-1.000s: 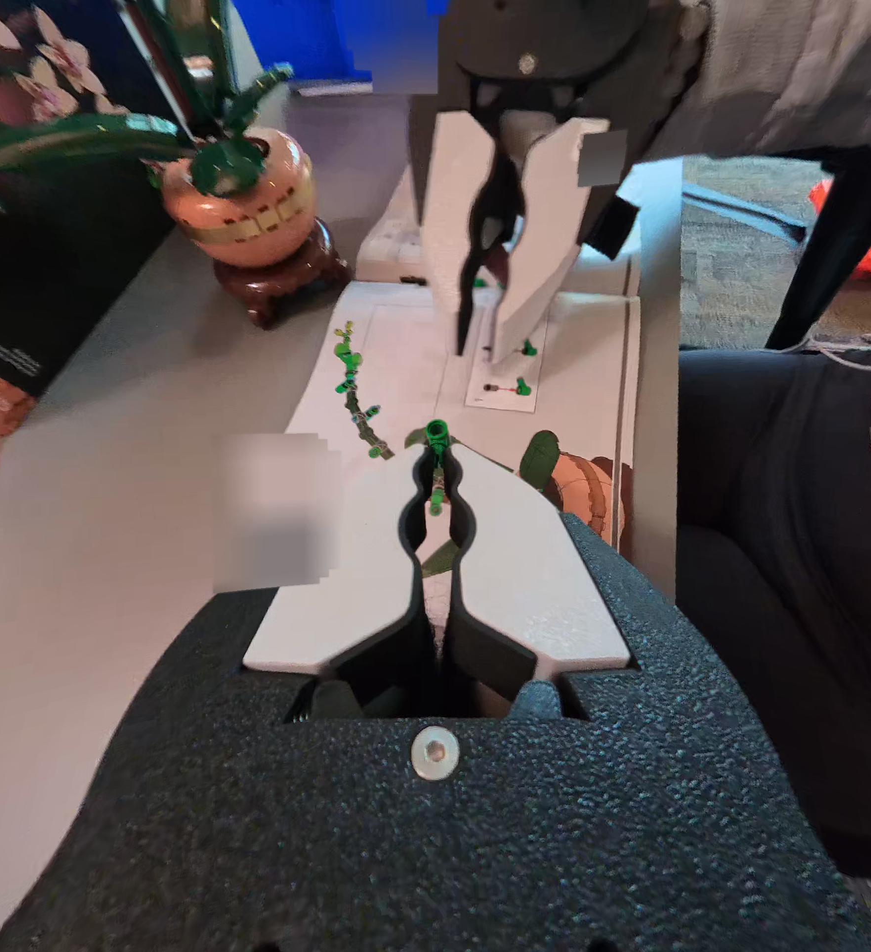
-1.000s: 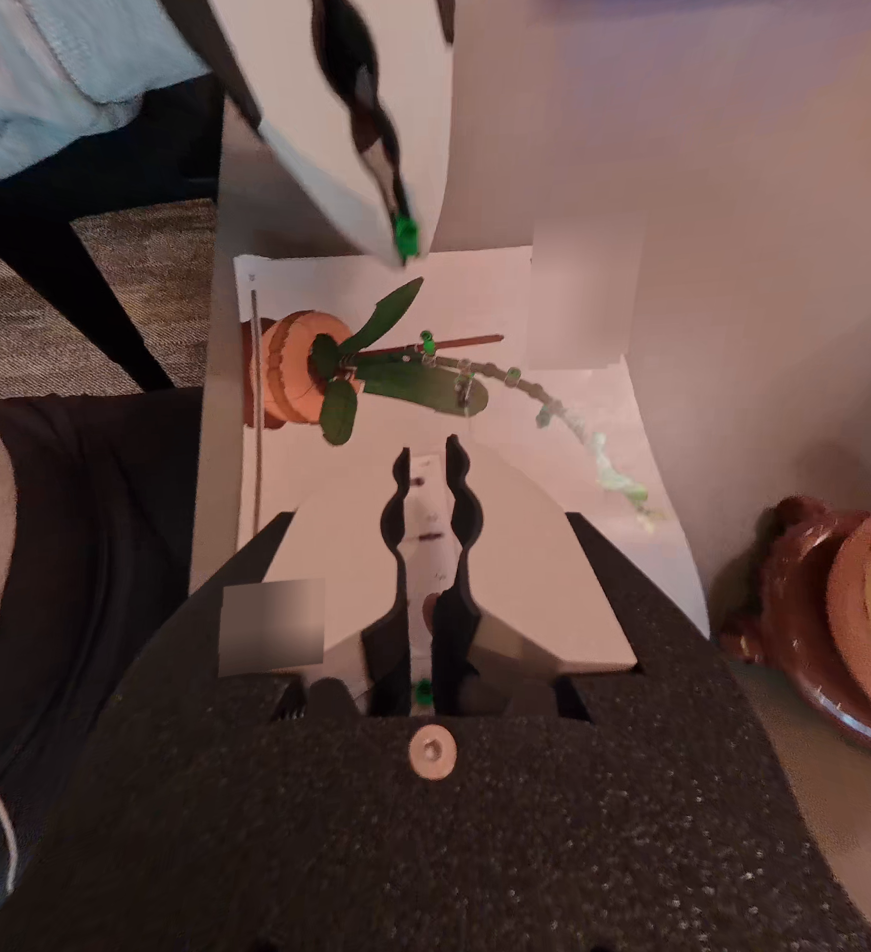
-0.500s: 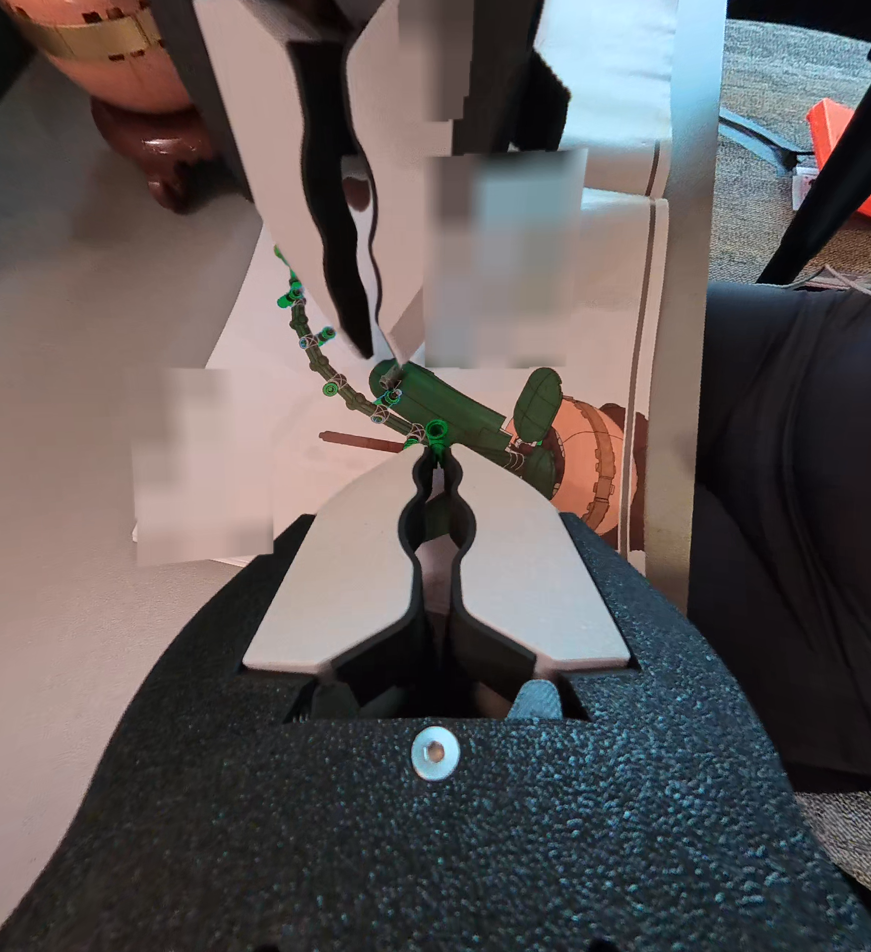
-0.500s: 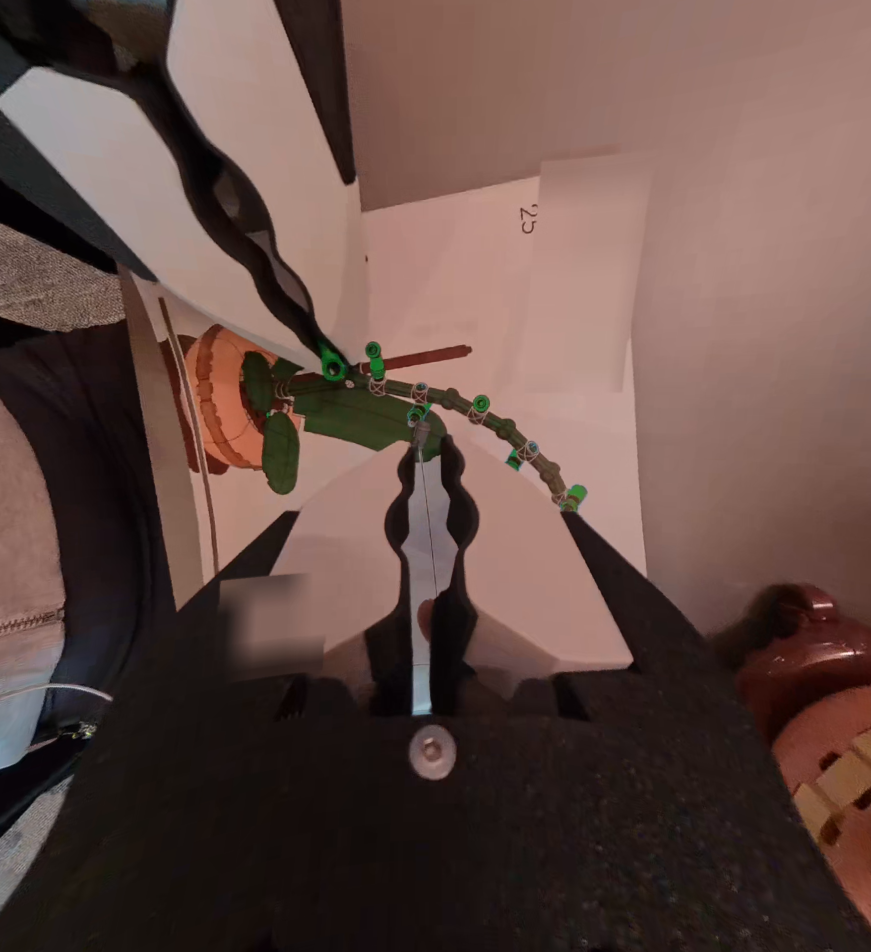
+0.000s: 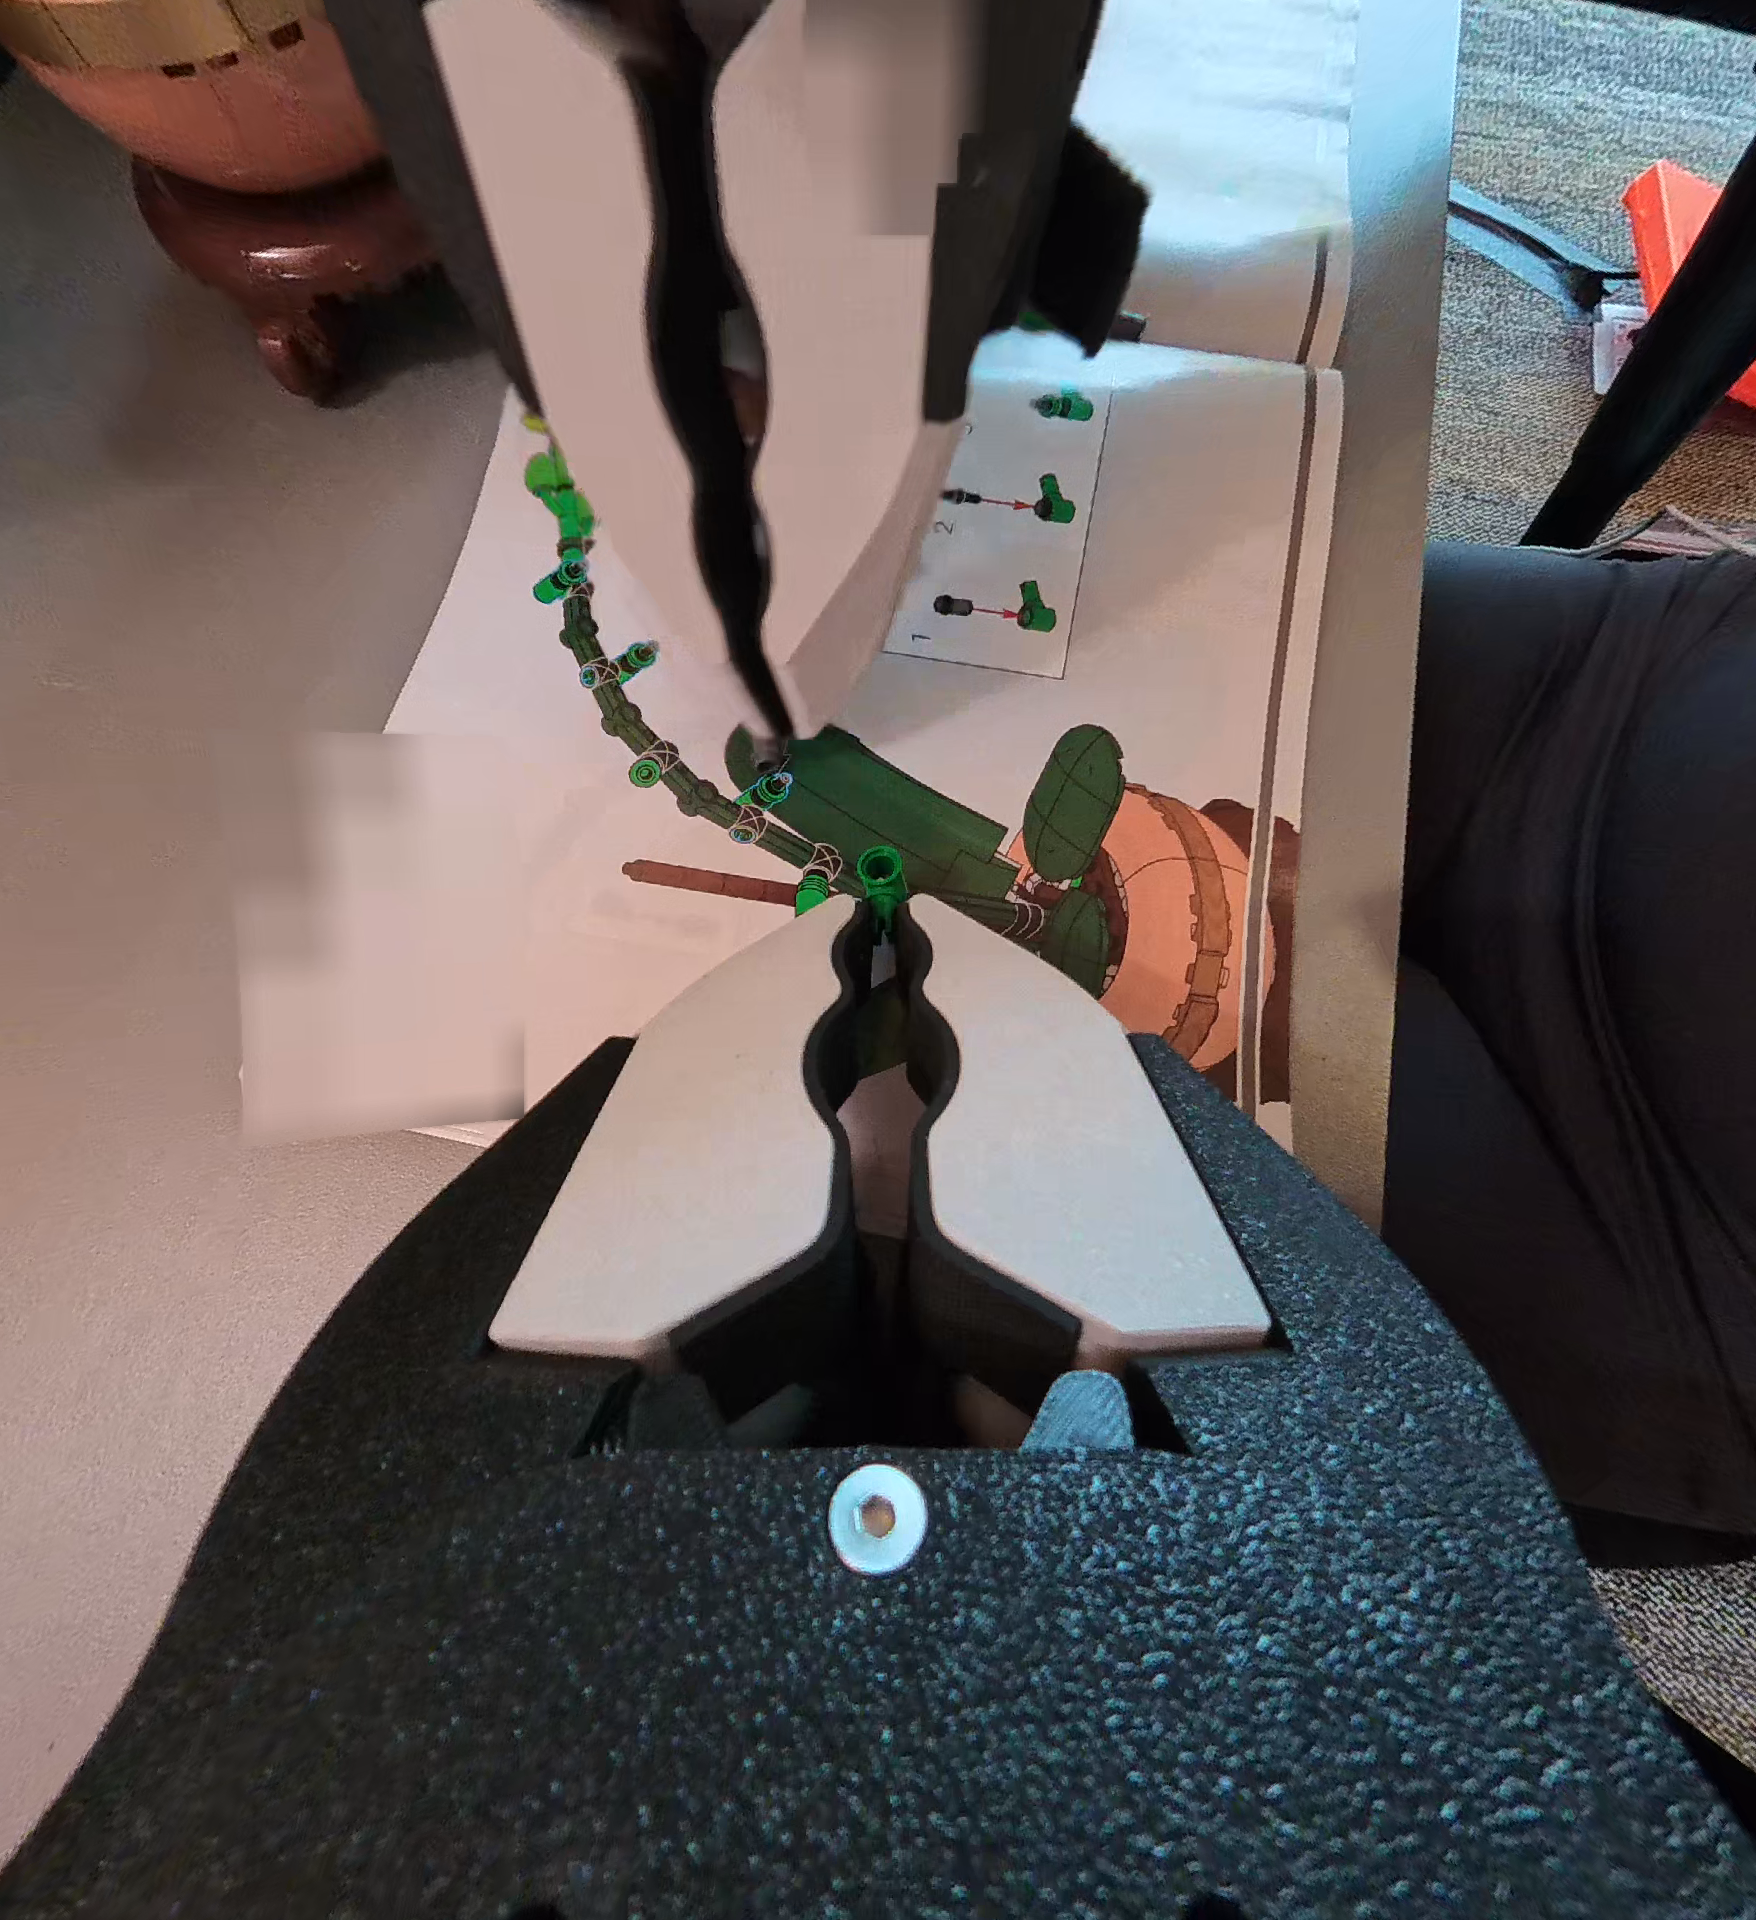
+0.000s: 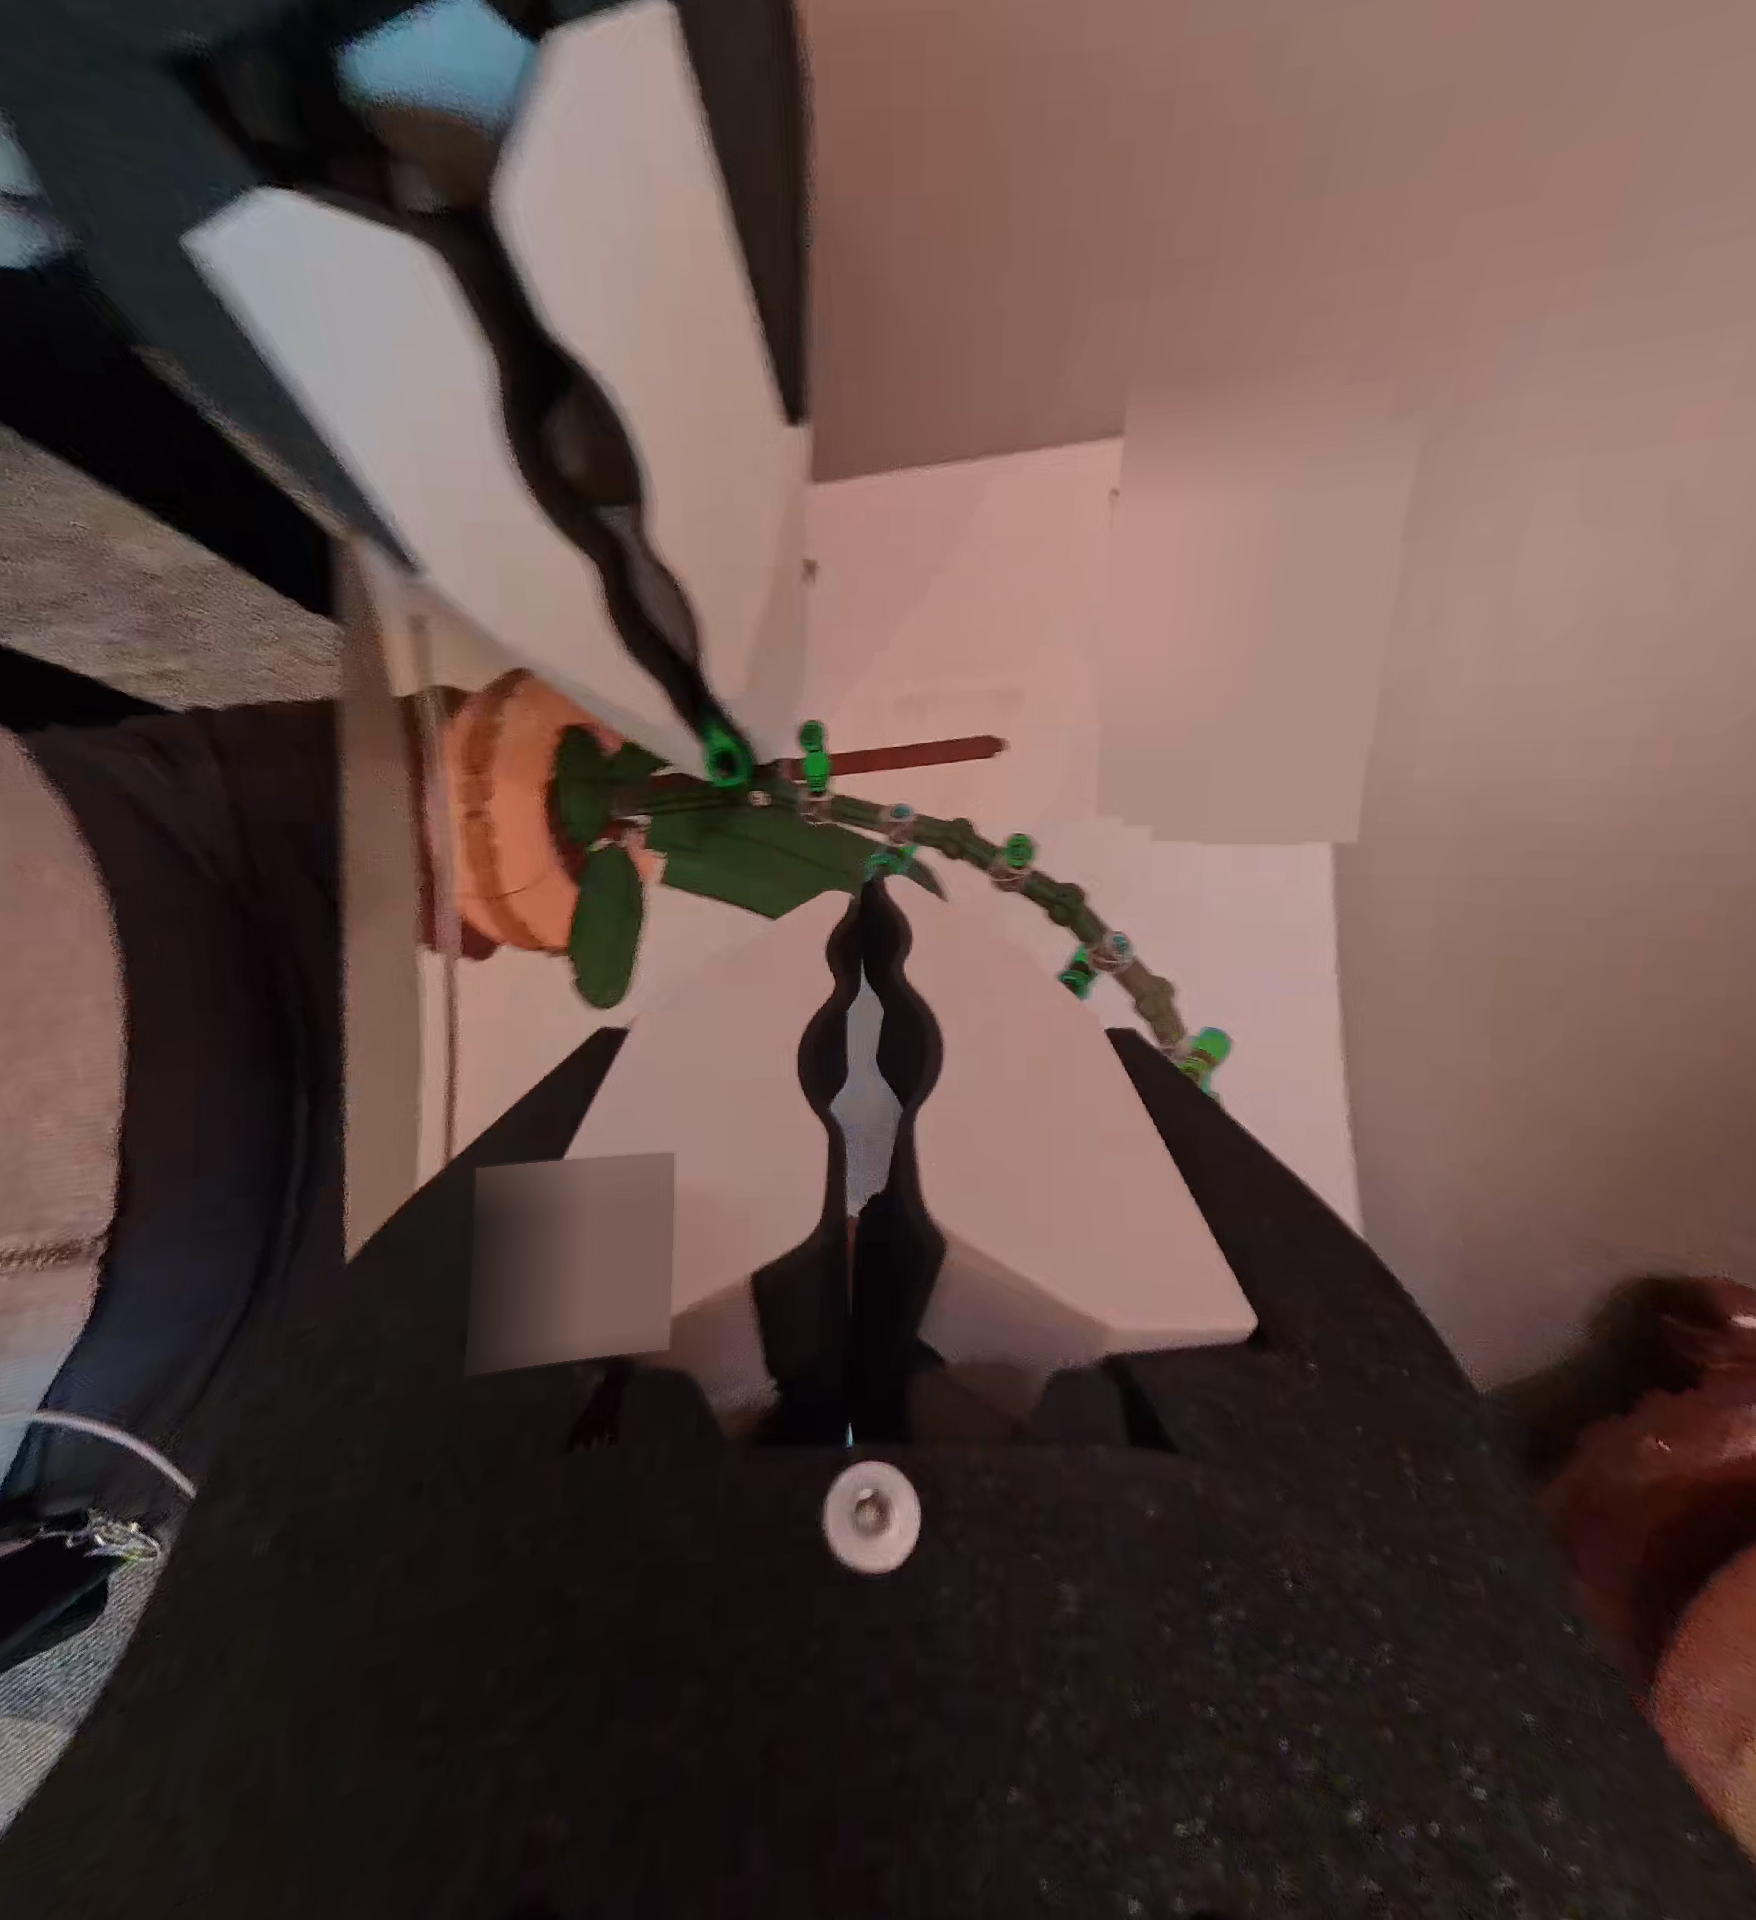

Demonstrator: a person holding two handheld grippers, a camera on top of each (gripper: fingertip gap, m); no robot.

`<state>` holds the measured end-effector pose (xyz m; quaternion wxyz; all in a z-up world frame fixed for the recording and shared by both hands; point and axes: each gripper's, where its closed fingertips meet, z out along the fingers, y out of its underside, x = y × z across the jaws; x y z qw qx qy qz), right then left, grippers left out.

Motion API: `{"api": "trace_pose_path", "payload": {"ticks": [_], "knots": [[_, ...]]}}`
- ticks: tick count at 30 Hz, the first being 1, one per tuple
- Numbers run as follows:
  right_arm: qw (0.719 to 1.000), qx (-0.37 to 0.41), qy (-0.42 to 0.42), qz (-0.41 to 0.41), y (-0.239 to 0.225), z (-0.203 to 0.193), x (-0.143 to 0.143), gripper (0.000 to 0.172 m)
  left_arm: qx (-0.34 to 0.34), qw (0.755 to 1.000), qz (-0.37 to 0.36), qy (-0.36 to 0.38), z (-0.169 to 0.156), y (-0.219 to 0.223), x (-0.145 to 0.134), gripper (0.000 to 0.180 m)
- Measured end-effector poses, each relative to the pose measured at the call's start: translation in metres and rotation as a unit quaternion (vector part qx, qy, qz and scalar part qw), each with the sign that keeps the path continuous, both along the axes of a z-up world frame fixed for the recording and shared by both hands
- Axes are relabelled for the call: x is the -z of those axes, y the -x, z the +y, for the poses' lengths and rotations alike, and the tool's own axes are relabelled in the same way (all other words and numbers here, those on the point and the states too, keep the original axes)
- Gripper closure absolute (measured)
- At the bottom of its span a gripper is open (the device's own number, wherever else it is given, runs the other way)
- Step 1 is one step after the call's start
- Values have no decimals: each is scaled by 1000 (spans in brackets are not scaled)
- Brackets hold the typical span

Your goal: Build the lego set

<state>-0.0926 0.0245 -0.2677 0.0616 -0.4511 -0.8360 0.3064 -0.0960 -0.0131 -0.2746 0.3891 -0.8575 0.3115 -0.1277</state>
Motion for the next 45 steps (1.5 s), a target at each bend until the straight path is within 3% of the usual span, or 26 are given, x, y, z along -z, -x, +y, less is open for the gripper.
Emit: {"api": "trace_pose_path", "payload": {"ticks": [5,8,10,14,19,26,28,31,35,38,42,45], "knots": [[989,-5,87,117,-3,-4,-25,172,-4,1000,2,-1,1,0,0,177],[991,-1,51,127,0,5,-24,172,-7,1000,-1,3,1,0,0,177],[993,-26,-8,111,1,5,-19,156,-7,1000,-2,3,1,0,0,177],[990,-74,-110,46,8,4,-9,161,-6,1000,-2,3,1,0,0,177],[984,-98,-146,-39,7,0,3,162,-4,1000,-3,4,0,0,0,177],[982,-94,-157,-36,11,6,9,168,-3,1000,-4,5,0,-1,0,177],[992,-69,-108,21,17,3,-3,169,-7,1000,-7,2,1,0,-1,177],[989,3,67,133,23,-7,-46,169,-14,999,-37,-21,5,-1,-11,177],[922,101,288,238,11,-1,-95,172,-35,996,-66,-55,14,-1,-23,177],[866,158,402,253,-1,4,-103,172,-40,991,-101,-76,20,-13,-34,178],[892,195,352,207,-7,11,-69,172,-54,994,-94,-25,20,-13,-20,177],[915,169,318,179,-10,7,-68,172,-24,990,-124,-61,14,-15,-34,177]]}}
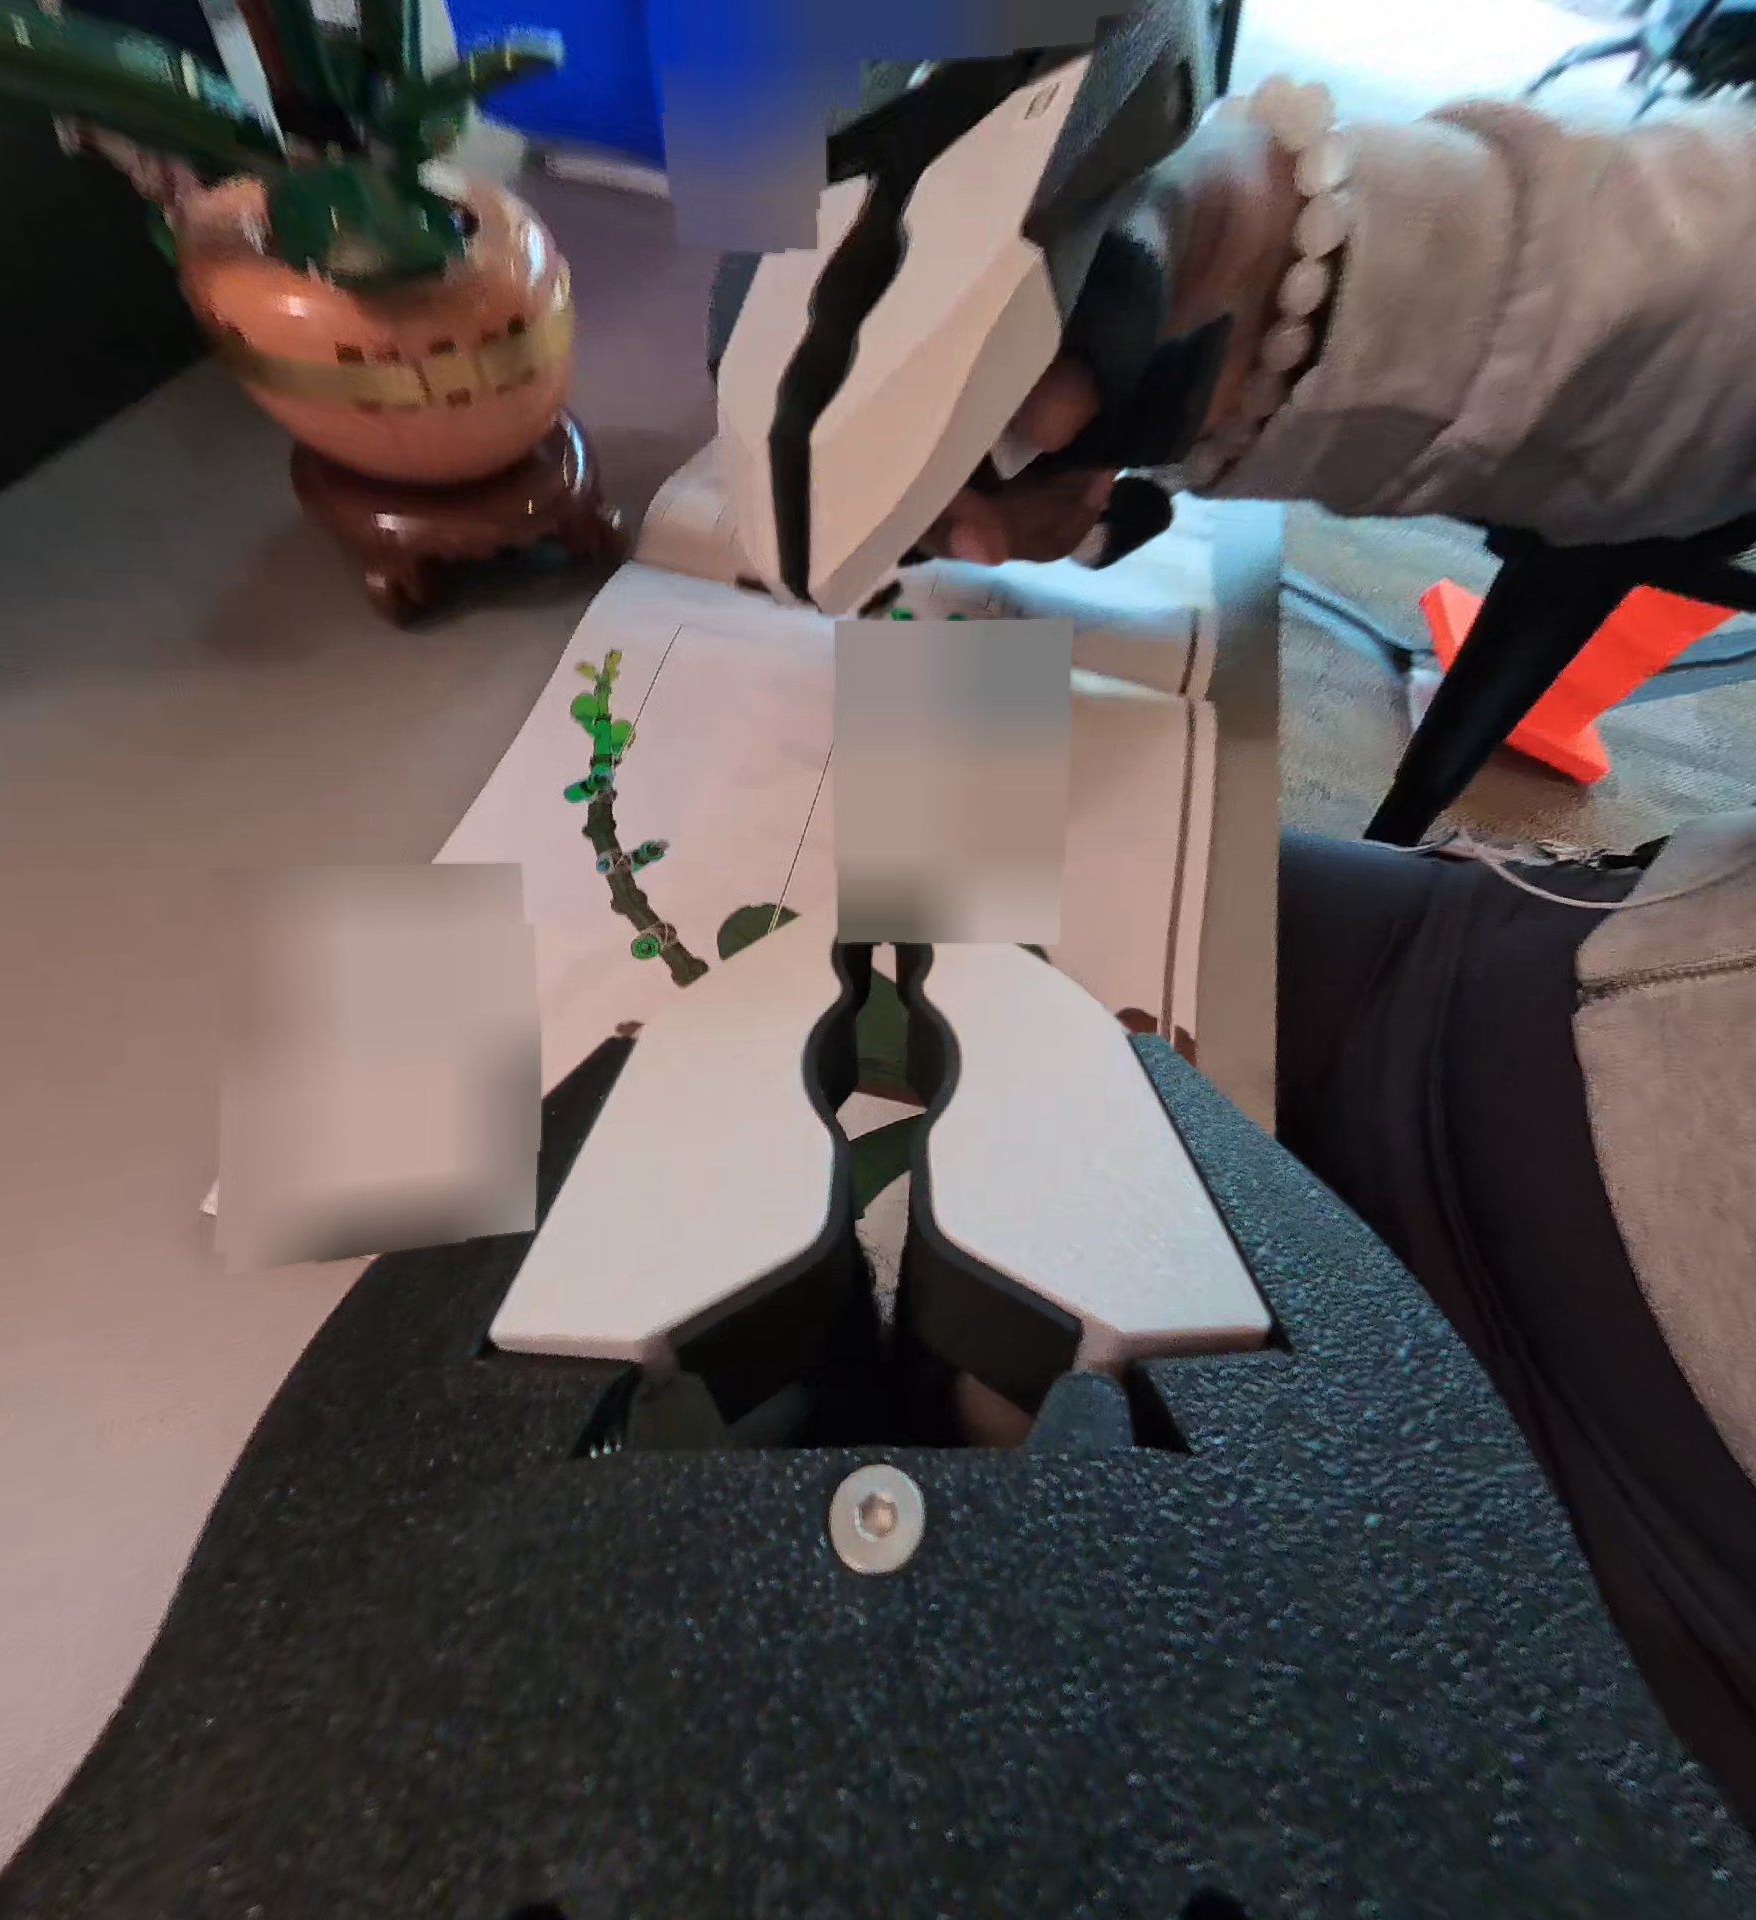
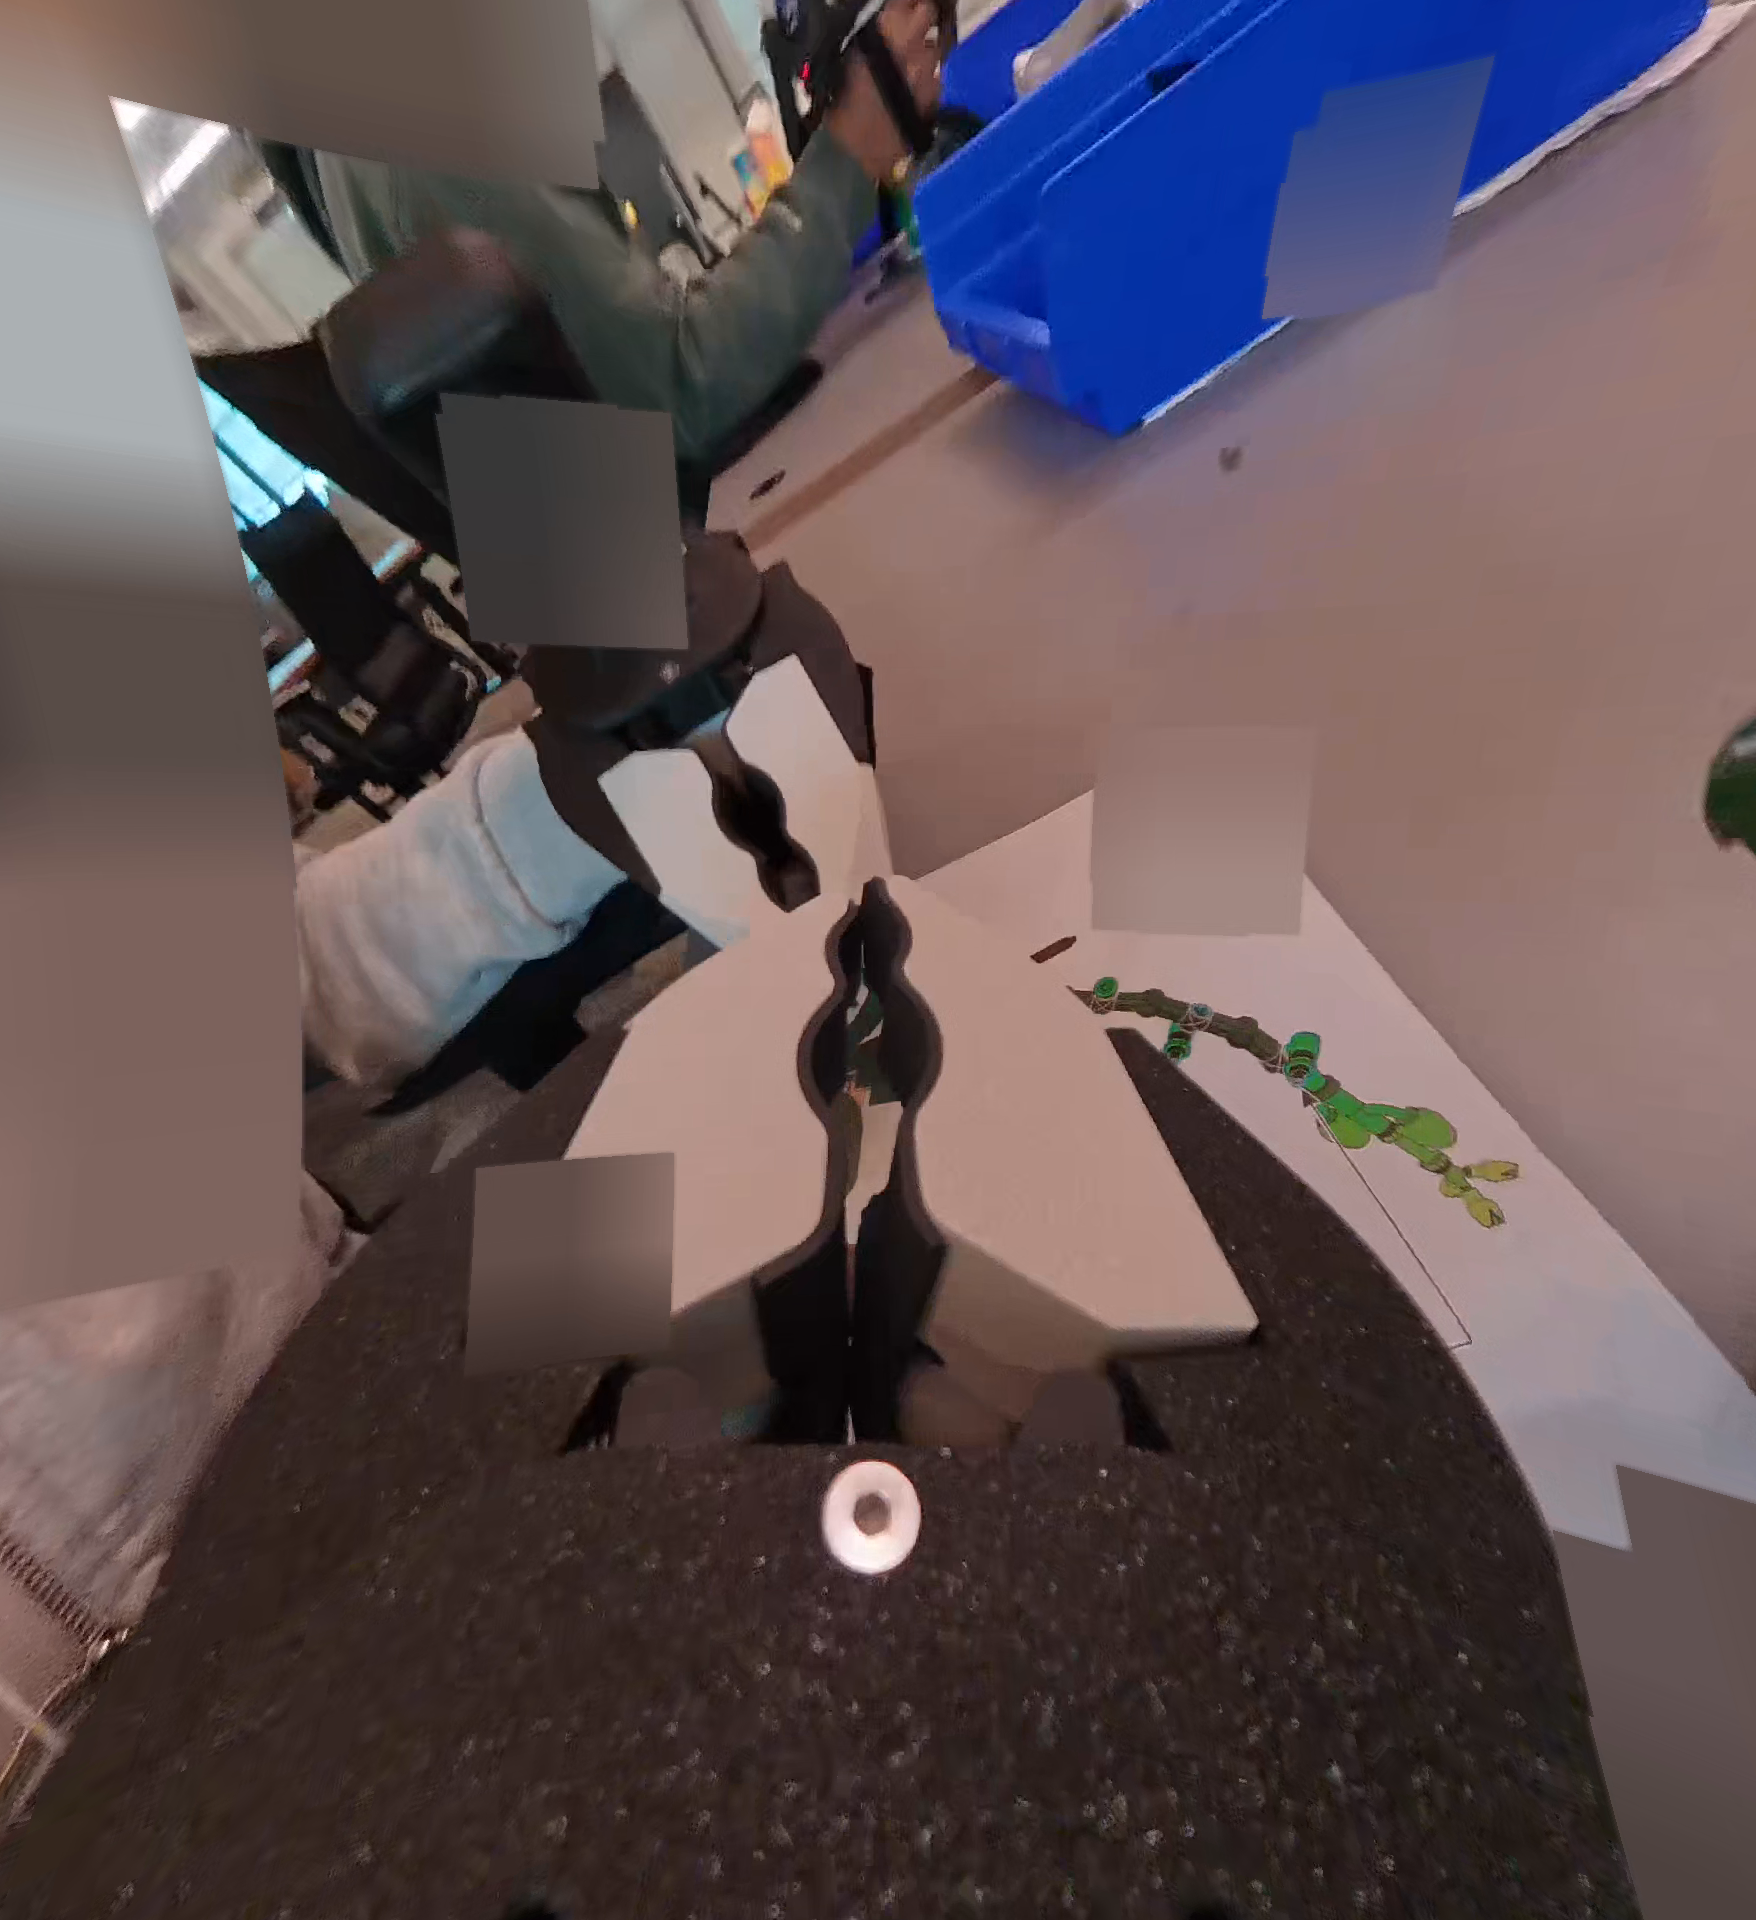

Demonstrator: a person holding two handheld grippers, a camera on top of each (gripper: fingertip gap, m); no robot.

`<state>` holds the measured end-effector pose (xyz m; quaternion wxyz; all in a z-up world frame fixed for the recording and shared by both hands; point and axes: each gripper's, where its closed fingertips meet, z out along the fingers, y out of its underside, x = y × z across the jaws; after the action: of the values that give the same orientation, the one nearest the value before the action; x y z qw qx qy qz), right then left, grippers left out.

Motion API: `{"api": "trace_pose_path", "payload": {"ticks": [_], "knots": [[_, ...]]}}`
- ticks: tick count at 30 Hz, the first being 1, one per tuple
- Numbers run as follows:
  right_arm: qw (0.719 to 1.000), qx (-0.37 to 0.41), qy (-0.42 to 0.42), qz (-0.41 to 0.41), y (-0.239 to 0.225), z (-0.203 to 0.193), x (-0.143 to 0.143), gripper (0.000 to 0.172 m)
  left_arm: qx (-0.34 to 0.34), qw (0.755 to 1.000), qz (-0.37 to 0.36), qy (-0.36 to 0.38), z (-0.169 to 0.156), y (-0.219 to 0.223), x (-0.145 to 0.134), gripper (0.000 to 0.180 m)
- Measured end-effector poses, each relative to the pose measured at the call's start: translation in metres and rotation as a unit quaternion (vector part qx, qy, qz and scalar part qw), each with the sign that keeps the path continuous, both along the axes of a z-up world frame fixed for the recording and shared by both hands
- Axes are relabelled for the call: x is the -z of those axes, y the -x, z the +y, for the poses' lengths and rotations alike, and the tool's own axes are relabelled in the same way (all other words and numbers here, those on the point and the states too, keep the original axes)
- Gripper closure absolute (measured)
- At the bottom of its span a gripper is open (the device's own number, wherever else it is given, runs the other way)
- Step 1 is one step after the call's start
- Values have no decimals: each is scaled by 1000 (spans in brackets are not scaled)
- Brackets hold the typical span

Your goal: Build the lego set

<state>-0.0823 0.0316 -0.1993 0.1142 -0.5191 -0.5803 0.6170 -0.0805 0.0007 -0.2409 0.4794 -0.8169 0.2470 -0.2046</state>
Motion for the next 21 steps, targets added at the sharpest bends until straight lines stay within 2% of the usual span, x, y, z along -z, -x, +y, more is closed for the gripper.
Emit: {"api": "trace_pose_path", "payload": {"ticks": [4,7,11,14,18,21], "knots": [[998,-5,-69,8,-5,0,-4,168,38,997,-5,-64,-7,-7,-18,178],[993,-4,-115,3,-9,0,4,163,52,994,34,-88,-5,-18,-16,177],[982,5,-186,6,-4,-2,7,158,59,993,66,-74,-4,-25,-11,177],[960,6,-281,-1,7,-6,0,147,59,994,66,-67,-6,-18,-9,177],[933,68,-354,29,46,-2,-33,146,47,994,73,-65,-10,-7,-16,177],[928,85,-362,17,110,-3,-51,136,-13,995,85,-51,-10,17,-22,177]]}}
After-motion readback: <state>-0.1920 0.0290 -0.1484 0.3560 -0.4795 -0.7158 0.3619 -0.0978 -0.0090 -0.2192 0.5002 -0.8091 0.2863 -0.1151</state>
